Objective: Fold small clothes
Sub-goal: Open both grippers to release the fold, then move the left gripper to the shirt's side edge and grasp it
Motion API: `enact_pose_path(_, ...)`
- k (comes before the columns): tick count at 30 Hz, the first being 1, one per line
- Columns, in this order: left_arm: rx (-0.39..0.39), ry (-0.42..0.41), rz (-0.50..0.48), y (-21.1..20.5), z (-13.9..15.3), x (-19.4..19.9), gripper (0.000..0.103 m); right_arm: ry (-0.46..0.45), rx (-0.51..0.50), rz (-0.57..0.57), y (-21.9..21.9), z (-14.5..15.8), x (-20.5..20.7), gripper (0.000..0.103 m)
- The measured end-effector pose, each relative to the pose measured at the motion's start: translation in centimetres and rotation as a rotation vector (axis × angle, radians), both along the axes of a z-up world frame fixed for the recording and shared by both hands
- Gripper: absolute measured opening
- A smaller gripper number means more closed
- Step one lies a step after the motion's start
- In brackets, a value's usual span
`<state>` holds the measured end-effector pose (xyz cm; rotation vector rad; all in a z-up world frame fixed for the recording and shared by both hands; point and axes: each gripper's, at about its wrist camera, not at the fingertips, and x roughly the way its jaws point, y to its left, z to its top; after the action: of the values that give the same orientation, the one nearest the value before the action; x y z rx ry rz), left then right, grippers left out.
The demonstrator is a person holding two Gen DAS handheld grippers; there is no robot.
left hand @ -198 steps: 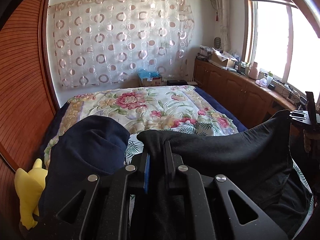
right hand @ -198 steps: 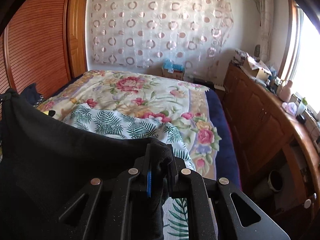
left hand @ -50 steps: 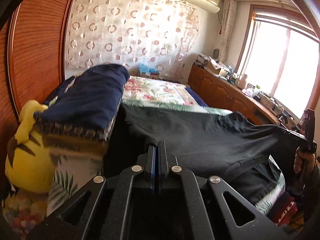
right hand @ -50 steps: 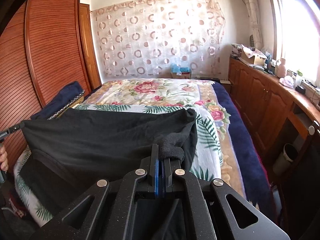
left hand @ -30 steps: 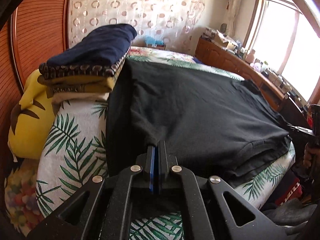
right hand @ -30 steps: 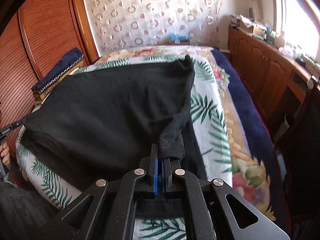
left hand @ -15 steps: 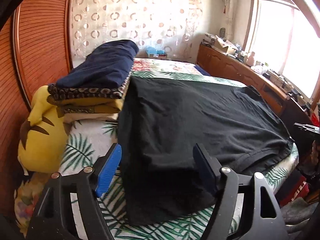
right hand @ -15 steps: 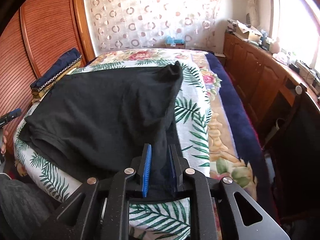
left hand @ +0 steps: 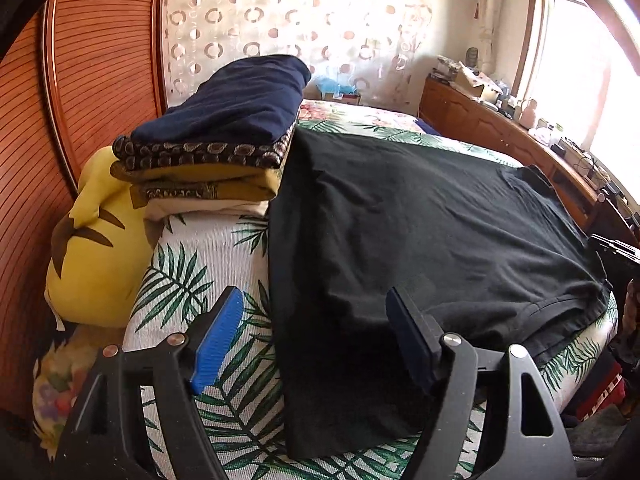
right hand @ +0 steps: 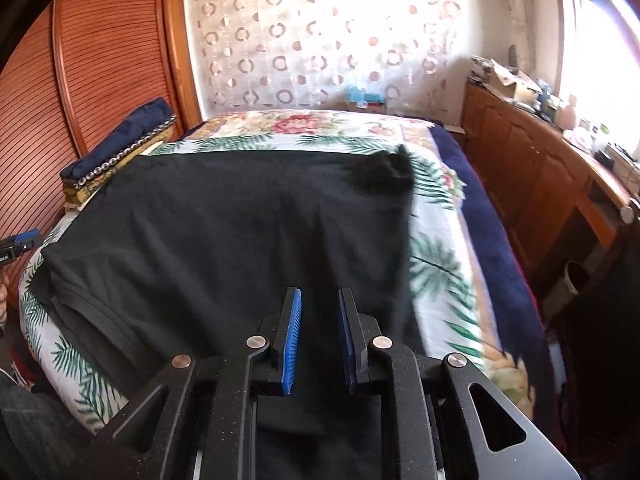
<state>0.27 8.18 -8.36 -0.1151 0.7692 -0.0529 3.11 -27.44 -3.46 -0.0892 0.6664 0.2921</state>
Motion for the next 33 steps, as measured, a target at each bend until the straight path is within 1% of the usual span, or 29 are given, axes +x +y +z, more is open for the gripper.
enact_pose_path(5,0.003,0.011,-0.002,0.0,-0.3,0.2,0.075,0.027,0.001,0.025,2.0,-2.1,1.0,0.019)
enact_pose_path(11,0.005,0.012,0.005,0.0,-0.4,0.5,0.075,0.049,-0.017,0.024,2.5,-3.7,1.1,0.019)
enact_pose_path(13,0.01,0.012,0.007,0.0,-0.4,0.6,0.075,0.032,-0.027,0.012,2.6,-3.7,0.7,0.019)
enact_pose_path(21,0.012,0.013,0.017,0.4,-0.5,1.0,0.075,0.024,-0.013,-0.01,2.6,-3.7,-0.2,0.019)
enact_pose_path(26,-0.01,0.024,0.015,0.5,-0.9,1.2,0.075,0.025,-0.061,-0.004,3.2,-3.3,-0.3,0.019)
enact_pose_path(27,-0.021,0.032,0.012,0.5,-1.1,1.3,0.075,0.025,-0.072,-0.004,3.3,-3.3,-0.2,0.025)
enact_pose_path(28,-0.029,0.045,0.01,0.5,-1.4,1.4,0.075,0.025,-0.08,-0.005,3.4,-3.2,-0.2,0.039)
enact_pose_path(30,-0.033,0.067,0.01,0.5,-2.0,1.6,0.075,0.027,-0.094,-0.019,3.5,-3.2,-0.1,0.054)
enact_pose_path(31,-0.037,0.077,0.01,0.5,-2.3,1.8,0.075,0.027,-0.095,-0.023,3.4,-3.1,0.0,0.058)
enact_pose_path(33,-0.047,0.072,0.01,0.6,-2.5,1.7,0.075,0.034,-0.09,-0.028,3.2,-3.1,0.1,0.062)
